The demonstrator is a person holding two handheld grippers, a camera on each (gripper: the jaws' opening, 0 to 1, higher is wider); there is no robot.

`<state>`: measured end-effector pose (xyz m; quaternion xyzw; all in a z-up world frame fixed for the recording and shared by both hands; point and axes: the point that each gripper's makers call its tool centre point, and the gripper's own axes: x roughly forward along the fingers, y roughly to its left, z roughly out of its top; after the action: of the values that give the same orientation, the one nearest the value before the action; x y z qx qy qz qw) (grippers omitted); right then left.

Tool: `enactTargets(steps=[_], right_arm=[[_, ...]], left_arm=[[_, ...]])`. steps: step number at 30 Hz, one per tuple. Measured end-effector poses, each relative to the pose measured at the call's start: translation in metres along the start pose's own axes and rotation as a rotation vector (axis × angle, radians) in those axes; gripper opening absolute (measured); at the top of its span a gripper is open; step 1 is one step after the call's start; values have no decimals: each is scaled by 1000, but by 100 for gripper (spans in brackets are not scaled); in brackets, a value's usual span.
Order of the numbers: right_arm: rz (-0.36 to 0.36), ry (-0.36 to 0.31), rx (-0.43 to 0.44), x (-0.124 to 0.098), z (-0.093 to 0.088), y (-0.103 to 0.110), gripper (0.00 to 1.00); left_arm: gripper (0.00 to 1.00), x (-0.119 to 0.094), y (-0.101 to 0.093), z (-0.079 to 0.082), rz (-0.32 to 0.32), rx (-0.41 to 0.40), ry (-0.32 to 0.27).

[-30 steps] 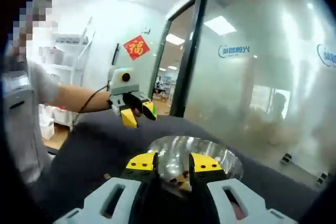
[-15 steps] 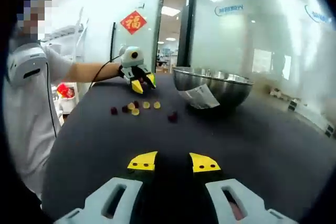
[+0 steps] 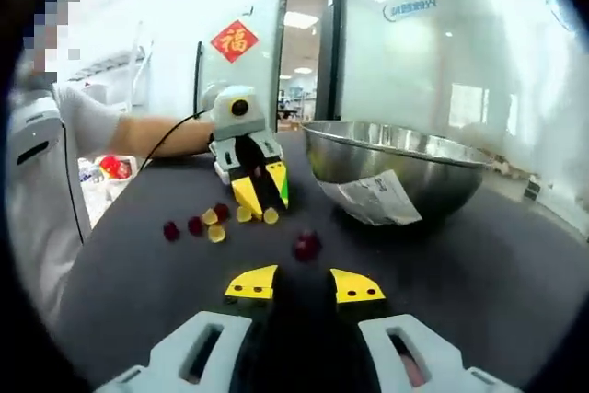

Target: Pick candy and put bowl

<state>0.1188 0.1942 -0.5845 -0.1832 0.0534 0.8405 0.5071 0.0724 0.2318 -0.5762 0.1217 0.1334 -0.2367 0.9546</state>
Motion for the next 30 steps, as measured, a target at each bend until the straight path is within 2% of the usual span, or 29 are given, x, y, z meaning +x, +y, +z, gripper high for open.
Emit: enactTargets(steps=[7,12,20,24,26,27,28,30], right_arm=[[8,-3,-9,14,5,3,13],[2,-6,-45,20,8,7,5],[-18,-12,-88,18,9,8,4],[-22,-27,-67,7,11,7,4],[-15,-52,-86,-3,19,10,4],[-8,-82,-103,-9,29,13,4],[1,-134,-109,-15,44,16,4],[21,-217,-133,-29,75,21,4]], left_arm=[[9,6,-6,3,-24,12,-11],[5,5,-8,2,-31,16,-9],[2,4,-7,3,-20,35,-11],[2,-5,-4,10,3,27,-26],[2,-13,-7,21,6,38,-42],[2,-19,-8,33,17,64,-67],[2,-27,-10,54,25,84,-116],[2,-38,-12,80,31,120,-160]])
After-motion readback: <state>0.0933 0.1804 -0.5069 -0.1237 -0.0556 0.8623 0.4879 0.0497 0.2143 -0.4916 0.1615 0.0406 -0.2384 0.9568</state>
